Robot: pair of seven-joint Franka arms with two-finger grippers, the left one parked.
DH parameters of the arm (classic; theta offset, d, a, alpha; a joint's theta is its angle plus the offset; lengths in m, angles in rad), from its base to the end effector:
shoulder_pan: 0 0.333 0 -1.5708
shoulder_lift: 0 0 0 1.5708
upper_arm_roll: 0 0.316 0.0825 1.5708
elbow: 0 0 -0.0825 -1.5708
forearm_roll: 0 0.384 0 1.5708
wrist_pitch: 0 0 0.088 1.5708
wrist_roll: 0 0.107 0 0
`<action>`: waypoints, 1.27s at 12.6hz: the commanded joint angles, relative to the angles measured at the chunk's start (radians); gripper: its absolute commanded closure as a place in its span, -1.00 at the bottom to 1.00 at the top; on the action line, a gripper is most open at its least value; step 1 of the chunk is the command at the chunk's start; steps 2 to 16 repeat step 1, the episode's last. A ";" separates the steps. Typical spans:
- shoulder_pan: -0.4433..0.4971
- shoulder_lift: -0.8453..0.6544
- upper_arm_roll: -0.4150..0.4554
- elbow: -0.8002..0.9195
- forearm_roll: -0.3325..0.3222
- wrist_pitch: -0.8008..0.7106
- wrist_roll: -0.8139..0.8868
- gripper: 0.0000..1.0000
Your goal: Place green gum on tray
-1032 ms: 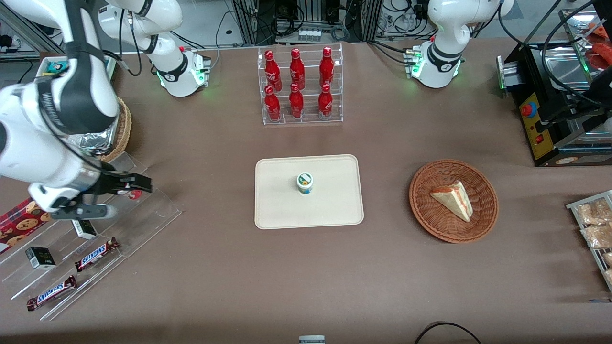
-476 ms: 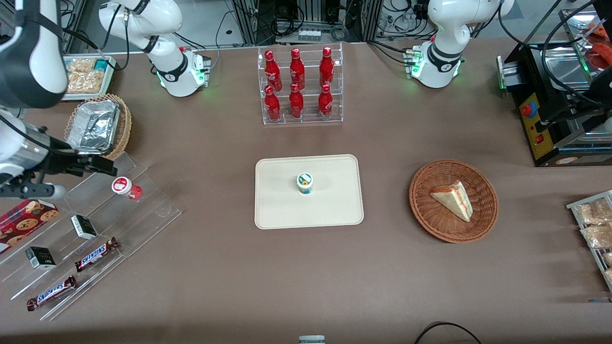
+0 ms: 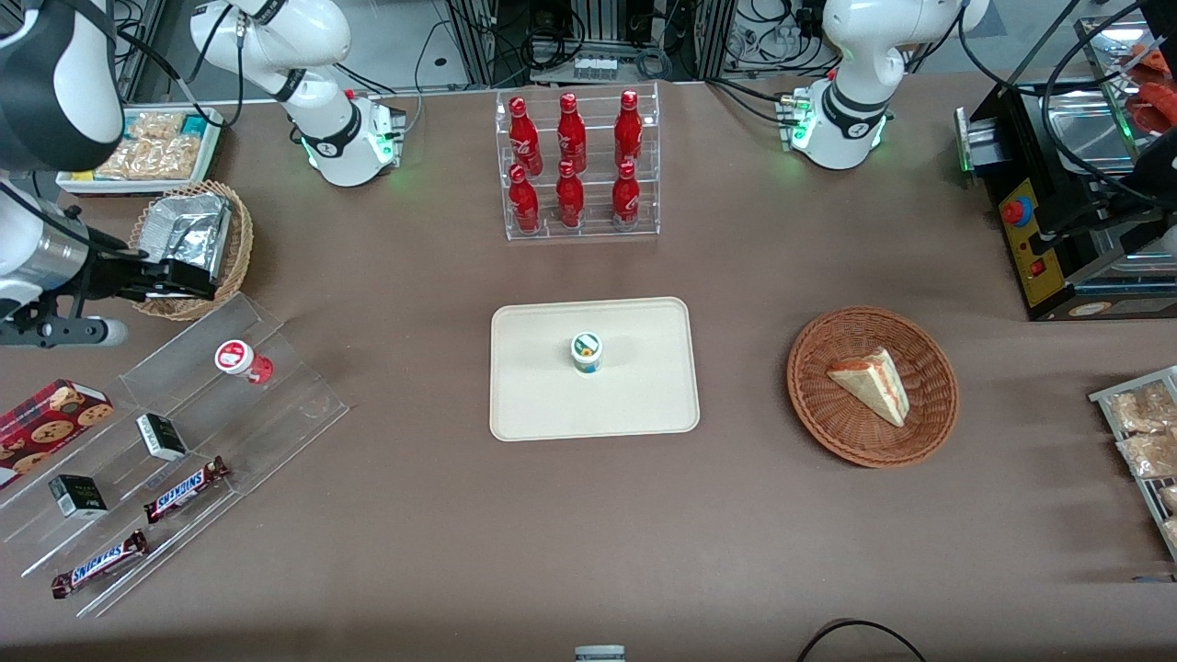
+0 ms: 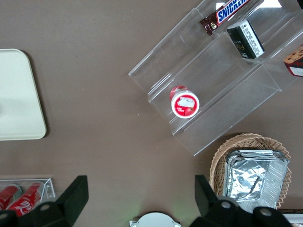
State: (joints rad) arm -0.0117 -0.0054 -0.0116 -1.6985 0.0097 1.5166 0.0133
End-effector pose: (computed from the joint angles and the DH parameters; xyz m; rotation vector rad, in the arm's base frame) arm 0.5397 -0.0115 0.5637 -3.1182 0.0576 0.2759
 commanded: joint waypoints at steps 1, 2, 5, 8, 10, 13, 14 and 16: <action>-0.025 -0.005 0.012 0.031 -0.007 -0.035 0.001 -1.00; -0.025 -0.005 0.012 0.031 -0.007 -0.035 0.001 -1.00; -0.025 -0.005 0.012 0.031 -0.007 -0.035 0.001 -1.00; -0.025 -0.005 0.012 0.031 -0.007 -0.035 0.001 -1.00; -0.025 -0.005 0.012 0.031 -0.007 -0.035 0.001 -1.00; -0.025 -0.005 0.012 0.031 -0.007 -0.035 0.001 -1.00; -0.025 -0.005 0.012 0.031 -0.007 -0.035 0.001 -1.00; -0.025 -0.005 0.012 0.031 -0.007 -0.035 0.001 -1.00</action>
